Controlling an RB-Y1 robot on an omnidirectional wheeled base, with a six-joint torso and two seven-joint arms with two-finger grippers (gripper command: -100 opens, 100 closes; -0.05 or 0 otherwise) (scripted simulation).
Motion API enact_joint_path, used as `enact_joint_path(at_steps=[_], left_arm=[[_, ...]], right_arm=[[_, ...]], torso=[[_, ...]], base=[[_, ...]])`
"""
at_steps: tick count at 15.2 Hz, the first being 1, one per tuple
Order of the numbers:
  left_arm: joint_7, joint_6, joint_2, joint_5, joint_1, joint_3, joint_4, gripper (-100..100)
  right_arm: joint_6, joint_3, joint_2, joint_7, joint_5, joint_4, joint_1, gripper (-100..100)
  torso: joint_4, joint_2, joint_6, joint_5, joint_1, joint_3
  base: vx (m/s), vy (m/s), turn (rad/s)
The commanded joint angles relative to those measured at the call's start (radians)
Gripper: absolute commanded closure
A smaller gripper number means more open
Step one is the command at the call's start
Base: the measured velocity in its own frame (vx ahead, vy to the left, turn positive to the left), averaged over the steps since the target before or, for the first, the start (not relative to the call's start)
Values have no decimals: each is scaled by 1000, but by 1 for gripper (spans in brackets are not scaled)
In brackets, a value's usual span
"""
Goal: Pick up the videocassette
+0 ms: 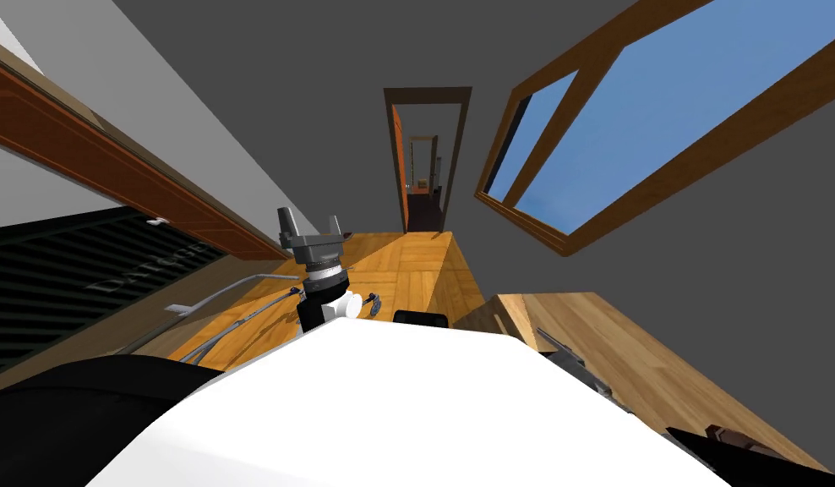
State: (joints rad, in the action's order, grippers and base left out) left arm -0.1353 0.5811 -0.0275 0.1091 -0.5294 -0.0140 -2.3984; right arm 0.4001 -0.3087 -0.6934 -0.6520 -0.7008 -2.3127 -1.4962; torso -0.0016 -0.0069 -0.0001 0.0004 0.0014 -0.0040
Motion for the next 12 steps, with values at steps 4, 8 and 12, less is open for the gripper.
enact_joint_path(at_steps=[4, 8, 12], left_arm=[[0, 0, 0, 0, 0, 0, 0, 0], [0, 0, 0, 0, 0, 0, 0, 0], [0, 0, 0, 0, 0, 0, 0, 0]], right_arm=[[-10, -14, -28, -33, -48, -3, -83, -100], [-17, -40, -65, -80, -113, -3, -183, -100], [-24, -63, -97, -122, -174, -3, -269, -100]], torso=[[0, 0, 0, 0, 0, 0], [0, -1, 0, 0, 0, 0], [0, 0, 0, 0, 1, 0]], base=[[78, -7, 58], [98, -11, 94], [92, -1, 64]])
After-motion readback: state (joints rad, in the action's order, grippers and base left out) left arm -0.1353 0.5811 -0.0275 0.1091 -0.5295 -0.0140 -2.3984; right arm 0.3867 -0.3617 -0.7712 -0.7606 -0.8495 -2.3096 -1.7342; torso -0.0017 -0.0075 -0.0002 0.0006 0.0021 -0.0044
